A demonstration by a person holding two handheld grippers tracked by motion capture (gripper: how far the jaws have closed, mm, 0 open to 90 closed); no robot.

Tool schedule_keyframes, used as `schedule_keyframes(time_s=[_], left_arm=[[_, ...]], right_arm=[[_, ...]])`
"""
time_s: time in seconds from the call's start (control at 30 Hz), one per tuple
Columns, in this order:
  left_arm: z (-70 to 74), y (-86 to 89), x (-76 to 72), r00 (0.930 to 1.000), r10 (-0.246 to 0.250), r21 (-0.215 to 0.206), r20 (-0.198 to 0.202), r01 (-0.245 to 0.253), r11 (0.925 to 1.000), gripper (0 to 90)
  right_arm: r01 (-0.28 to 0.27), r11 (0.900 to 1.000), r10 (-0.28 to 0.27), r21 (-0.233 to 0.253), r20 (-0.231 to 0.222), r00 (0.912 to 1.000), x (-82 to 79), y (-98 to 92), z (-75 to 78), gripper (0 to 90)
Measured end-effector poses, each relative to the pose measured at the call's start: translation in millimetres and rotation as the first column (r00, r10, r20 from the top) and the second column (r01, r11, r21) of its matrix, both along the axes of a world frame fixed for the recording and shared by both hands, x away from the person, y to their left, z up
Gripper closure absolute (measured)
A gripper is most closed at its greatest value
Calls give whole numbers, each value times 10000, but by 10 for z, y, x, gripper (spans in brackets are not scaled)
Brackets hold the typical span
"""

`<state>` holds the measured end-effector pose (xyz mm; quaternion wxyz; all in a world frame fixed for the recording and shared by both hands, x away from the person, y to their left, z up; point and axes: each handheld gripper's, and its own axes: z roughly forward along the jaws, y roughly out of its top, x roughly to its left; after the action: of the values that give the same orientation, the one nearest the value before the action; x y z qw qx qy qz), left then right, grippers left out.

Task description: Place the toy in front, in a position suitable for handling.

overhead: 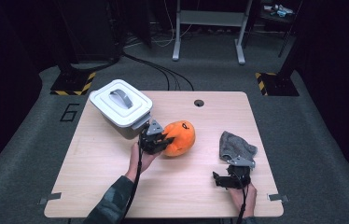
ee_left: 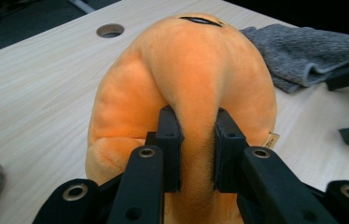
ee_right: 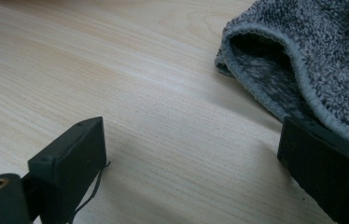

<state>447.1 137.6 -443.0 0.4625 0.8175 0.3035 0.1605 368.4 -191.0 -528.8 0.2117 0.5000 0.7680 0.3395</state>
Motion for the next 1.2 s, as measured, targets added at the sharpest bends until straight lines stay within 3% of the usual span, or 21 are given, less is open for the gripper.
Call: schedule_keyframes(time_s=[0.23,0.33,0.47,0.63,0.73,0.83,0.87,0.97,1.03,1.17,1.2], left_arm=[[93,16,-67,9954,-955,394,-3,955,9947,762],[113,13,-87,9894,-1449,415,75,1444,9886,760],[95,-12,-48,9794,-2018,623,108,2008,9777,757],[44,-57,-3,9618,-2730,908,-208,2737,9575,750],[-29,-67,47,9567,-2869,925,-482,2903,9525,739],[-126,-76,77,9593,-2727,1095,-732,2795,9539,657],[-142,-62,76,9662,-2484,957,-694,2543,9624,611],[-140,-3,62,9750,-2091,542,-747,2133,9755,476],[-106,49,20,9813,-1805,344,-669,1831,9825,436],[-39,158,-84,9871,-1503,-330,-558,1487,9883,370],[-24,178,-120,9893,-1368,-272,-500,1355,9904,370]], right_arm=[[25,9999,-25,-102,-10,10000,-1,9,-2,70],[28,10000,-28,-84,-13,10000,-1,10,-2,71],[45,9999,-45,-126,-5,10000,-1,11,-2,71],[66,9999,-66,-114,-24,10000,-4,14,-1,71],[61,9998,-62,-163,-22,10000,-4,18,-1,69],[61,9998,-62,-170,-26,10000,-5,20,-2,69],[56,9998,-56,-175,-21,10000,-4,20,-2,69],[78,9999,-78,-151,-43,10000,-6,22,-1,69],[68,9999,-68,-154,-49,10000,-5,23,-1,69],[36,9999,-36,-164,-31,10000,-2,20,-2,69],[35,9999,-35,-160,-33,10000,-2,20,-2,69]])
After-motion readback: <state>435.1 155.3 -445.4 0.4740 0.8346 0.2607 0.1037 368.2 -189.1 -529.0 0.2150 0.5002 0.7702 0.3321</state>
